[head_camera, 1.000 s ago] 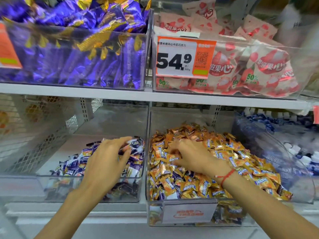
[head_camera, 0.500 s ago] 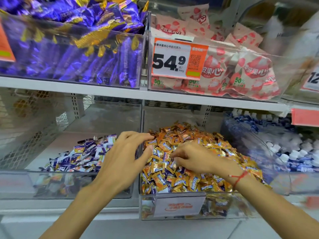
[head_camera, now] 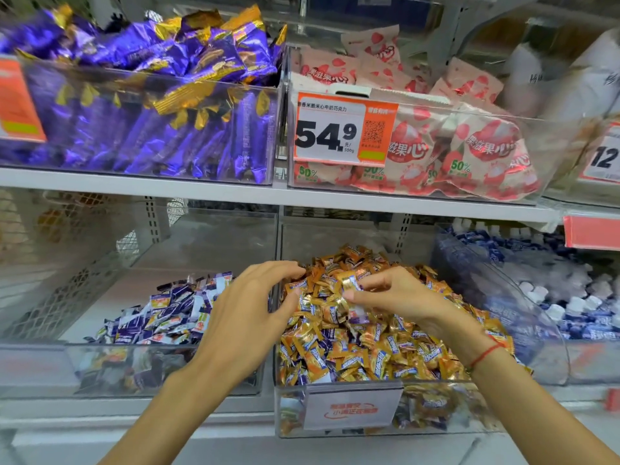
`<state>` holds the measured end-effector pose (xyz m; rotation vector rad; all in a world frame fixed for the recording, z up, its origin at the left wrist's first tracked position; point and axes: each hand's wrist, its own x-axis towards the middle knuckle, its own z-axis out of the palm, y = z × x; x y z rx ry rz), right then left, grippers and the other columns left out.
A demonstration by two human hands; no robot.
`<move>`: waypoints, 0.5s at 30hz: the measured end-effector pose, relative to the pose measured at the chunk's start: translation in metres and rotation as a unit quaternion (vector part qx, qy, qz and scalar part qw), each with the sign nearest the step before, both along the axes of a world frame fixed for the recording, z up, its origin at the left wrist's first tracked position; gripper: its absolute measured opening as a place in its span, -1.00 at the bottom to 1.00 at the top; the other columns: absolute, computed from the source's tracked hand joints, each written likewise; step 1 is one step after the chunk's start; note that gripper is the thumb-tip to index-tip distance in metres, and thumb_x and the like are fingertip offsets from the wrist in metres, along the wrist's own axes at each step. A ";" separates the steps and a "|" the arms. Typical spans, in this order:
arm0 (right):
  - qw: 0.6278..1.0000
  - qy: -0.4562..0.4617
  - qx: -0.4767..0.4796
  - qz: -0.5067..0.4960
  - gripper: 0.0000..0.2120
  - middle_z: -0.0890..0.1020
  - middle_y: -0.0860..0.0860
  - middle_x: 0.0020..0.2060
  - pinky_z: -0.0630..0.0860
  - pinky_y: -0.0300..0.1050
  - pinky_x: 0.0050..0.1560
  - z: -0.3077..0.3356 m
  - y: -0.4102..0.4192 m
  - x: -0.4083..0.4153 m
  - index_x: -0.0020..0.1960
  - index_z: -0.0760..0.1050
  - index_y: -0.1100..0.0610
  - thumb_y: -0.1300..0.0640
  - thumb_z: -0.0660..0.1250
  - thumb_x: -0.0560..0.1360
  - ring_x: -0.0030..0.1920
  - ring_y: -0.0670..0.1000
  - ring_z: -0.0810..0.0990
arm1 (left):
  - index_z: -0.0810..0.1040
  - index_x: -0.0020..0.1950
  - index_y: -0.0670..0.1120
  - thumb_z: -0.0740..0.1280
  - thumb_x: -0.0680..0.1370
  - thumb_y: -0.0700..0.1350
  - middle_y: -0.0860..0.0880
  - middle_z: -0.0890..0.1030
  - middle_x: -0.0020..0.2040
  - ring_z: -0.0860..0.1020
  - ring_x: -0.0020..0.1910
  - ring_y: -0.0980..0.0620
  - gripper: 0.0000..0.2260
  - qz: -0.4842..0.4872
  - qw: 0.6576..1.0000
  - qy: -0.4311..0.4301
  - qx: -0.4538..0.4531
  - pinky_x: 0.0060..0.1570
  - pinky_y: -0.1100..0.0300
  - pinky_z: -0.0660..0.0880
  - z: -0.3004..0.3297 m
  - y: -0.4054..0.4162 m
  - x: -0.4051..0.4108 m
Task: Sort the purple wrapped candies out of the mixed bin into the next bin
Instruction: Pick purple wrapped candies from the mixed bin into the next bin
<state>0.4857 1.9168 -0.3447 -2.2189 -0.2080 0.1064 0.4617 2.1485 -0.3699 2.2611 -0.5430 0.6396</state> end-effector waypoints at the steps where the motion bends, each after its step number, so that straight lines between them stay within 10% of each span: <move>1: 0.999 0.011 0.045 0.013 -0.80 0.58 -0.10 -0.42 0.44 -0.37 -0.24 0.005 0.003 -0.006 -0.25 0.67 0.11 0.00 0.44 0.45 -0.38 -0.21 0.50 | 0.54 0.28 0.15 0.29 0.58 0.02 0.28 0.53 0.23 0.42 0.22 0.35 -0.73 -0.011 1.000 0.006 -0.024 0.21 0.40 0.33 0.002 -0.004 -0.001; 7: 0.980 -0.040 0.194 0.029 -0.65 0.72 0.07 -0.17 0.57 -0.29 -0.17 0.019 0.033 -0.020 0.03 0.65 0.17 0.04 0.51 0.29 -0.15 -0.01 0.68 | 0.45 0.38 0.17 0.24 0.50 0.18 0.21 0.60 0.18 0.56 0.11 0.34 -0.56 -0.105 0.975 0.096 -0.172 0.13 0.31 0.51 0.014 -0.028 -0.004; 15: 0.992 -0.103 0.061 -0.033 -0.69 0.70 -0.03 -0.23 0.63 -0.16 -0.03 0.010 0.033 -0.015 -0.09 0.63 -0.06 0.06 0.63 0.21 -0.20 -0.11 0.68 | 0.70 -0.07 0.03 0.47 0.47 -0.10 0.14 0.70 -0.19 0.65 -0.19 0.25 -0.93 -0.064 0.978 0.069 -0.188 -0.07 0.25 0.61 0.023 -0.026 0.019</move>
